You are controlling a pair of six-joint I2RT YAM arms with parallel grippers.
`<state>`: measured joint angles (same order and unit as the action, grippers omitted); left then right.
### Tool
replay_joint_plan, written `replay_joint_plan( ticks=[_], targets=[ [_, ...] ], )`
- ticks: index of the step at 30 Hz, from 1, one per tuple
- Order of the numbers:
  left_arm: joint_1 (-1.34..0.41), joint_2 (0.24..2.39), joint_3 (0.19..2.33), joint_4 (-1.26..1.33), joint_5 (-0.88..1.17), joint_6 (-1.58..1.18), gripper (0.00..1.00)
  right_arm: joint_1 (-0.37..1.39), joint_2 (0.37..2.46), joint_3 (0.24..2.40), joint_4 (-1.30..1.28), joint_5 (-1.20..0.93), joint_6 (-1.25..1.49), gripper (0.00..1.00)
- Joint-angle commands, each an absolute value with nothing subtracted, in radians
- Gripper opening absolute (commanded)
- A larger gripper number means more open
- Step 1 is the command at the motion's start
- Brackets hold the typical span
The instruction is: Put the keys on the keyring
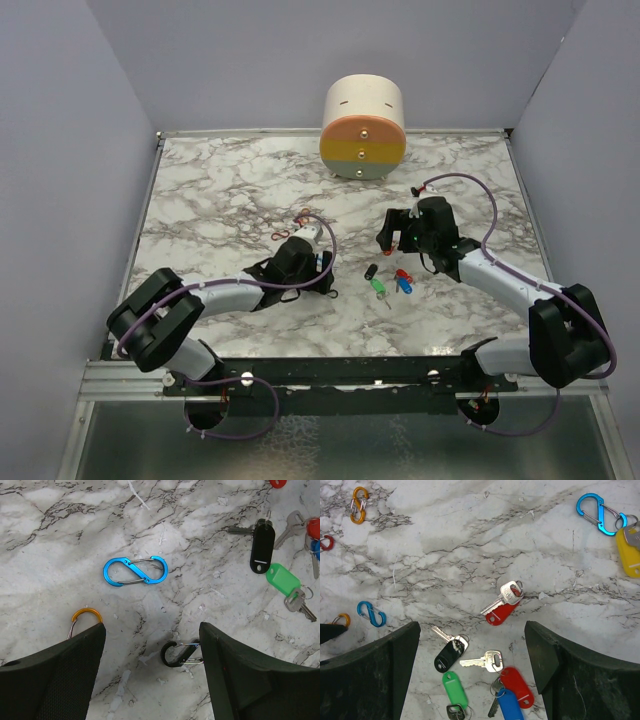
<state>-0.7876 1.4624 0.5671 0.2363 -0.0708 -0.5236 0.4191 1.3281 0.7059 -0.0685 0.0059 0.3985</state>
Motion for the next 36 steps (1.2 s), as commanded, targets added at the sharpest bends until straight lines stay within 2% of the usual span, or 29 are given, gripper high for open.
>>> replay_joint_plan(
  ticks=[1,13,26,36],
  targets=[
    [-0.793,1.476,0.597,0.241,-0.121,-0.506,0.78,0.418,1.318,0.725,-0.066,0.003,0.401,0.87],
    [-0.787,1.458,0.629,0.236,-0.160,-0.484,0.78,0.418,1.319,0.725,-0.067,0.005,0.397,0.87],
    [-0.787,1.215,0.559,0.126,-0.341,-0.470,0.78,0.418,1.325,0.736,-0.081,0.018,0.386,0.87],
    [-0.787,1.240,0.510,0.063,-0.385,-0.484,0.76,0.417,1.323,0.736,-0.078,0.005,0.383,0.87]
  ],
)
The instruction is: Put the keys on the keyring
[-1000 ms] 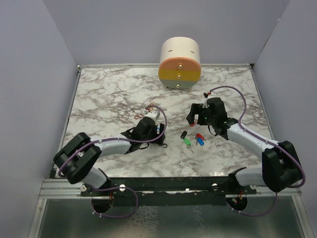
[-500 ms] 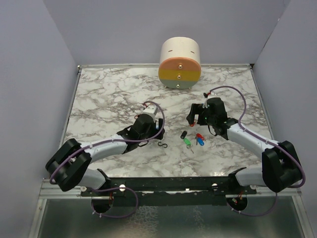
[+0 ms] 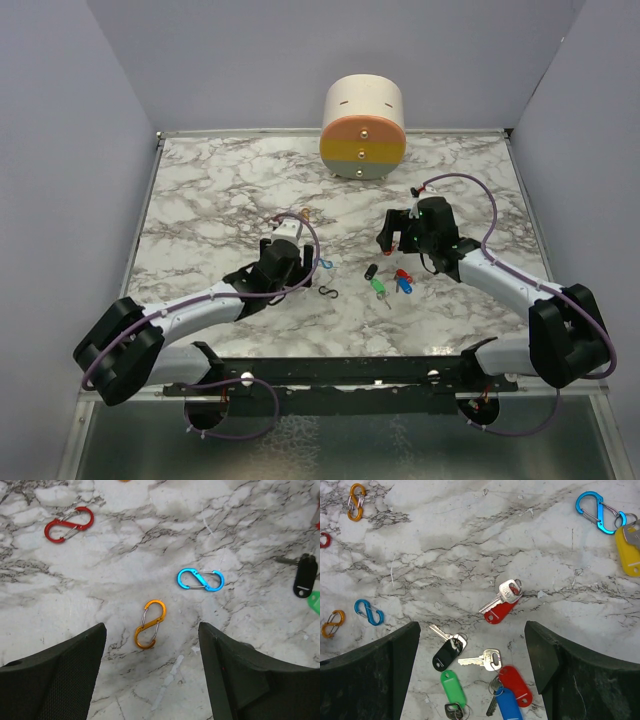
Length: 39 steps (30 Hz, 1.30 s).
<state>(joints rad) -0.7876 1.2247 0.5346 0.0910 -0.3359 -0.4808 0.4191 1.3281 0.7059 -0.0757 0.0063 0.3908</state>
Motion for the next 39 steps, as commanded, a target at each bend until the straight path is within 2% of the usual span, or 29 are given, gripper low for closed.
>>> replay_joint_plan(
  ticks=[1,12,22,39],
  targets=[
    [-0.787,1.242,0.503,0.071,-0.383,-0.486,0.75,0.419,1.321,0.736,-0.078,0.005,0.381,0.87],
    [-0.787,1.294,0.479,0.124,-0.355,-0.481,0.73,0.418,1.322,0.739,-0.081,0.009,0.382,0.87],
    [-0.788,1.338,0.467,0.174,-0.347,-0.464,0.66,0.419,1.325,0.735,-0.078,0.009,0.383,0.87],
    [-0.797,1.426,0.492,0.233,-0.247,-0.473,0.63,0.418,1.324,0.731,-0.078,0.008,0.384,0.87]
  ],
)
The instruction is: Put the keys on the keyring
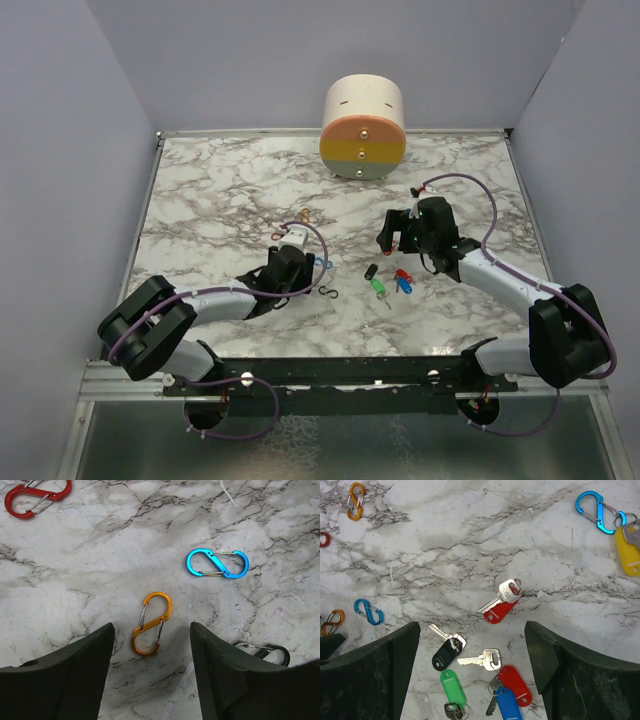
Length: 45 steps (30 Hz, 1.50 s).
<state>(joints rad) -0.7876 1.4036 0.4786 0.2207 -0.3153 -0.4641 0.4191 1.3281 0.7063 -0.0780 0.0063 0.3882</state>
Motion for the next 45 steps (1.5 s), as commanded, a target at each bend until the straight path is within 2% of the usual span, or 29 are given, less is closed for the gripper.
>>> replay_joint_plan(
  ticks=[1,12,20,45],
  targets=[
    [-0.799,1.425,0.491,0.232,-0.241,-0.475,0.63,0.418,1.324,0.732,-0.077,0.008,0.385,0.87],
    [-0.829,1.424,0.497,0.225,-0.220,-0.493,0.60,0.418,1.323,0.729,-0.074,0.009,0.386,0.87],
    [-0.829,1.442,0.521,0.166,-0.304,-0.498,0.60,0.418,1.321,0.726,-0.074,0.008,0.386,0.87],
    [-0.837,1.517,0.564,0.085,-0.408,-0.502,0.44,0.418,1.324,0.728,-0.075,0.007,0.384,0.87]
  ],
)
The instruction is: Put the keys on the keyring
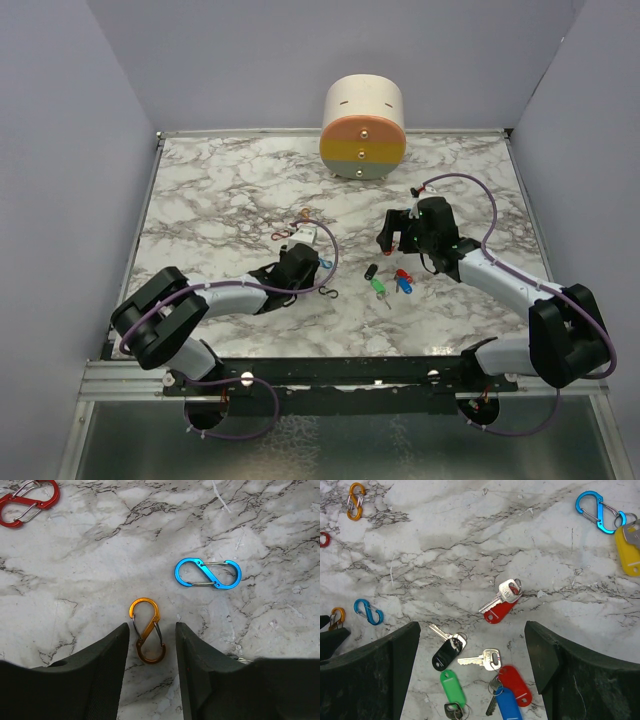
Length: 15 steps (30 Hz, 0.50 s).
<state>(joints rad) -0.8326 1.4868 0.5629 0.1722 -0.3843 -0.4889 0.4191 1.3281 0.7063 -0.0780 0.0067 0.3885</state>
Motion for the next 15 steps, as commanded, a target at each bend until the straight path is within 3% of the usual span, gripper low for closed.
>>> replay_joint_plan(
  ticks=[1,6,11,15],
  targets=[
    [-0.837,1.518,0.566,0.083,-0.408,-0.503,0.44,0.418,1.322,0.728,-0.075,0.006,0.384,0.87],
    [-0.839,1.530,0.573,0.081,-0.407,-0.501,0.31,0.418,1.321,0.729,-0.077,0.008,0.384,0.87],
    [-0.839,1.528,0.574,0.080,-0.403,-0.497,0.03,0.417,1.319,0.728,-0.078,0.009,0.383,0.87],
    [-0.839,1.516,0.574,0.080,-0.406,-0.496,0.00,0.419,1.321,0.728,-0.077,0.008,0.385,0.87]
  ],
)
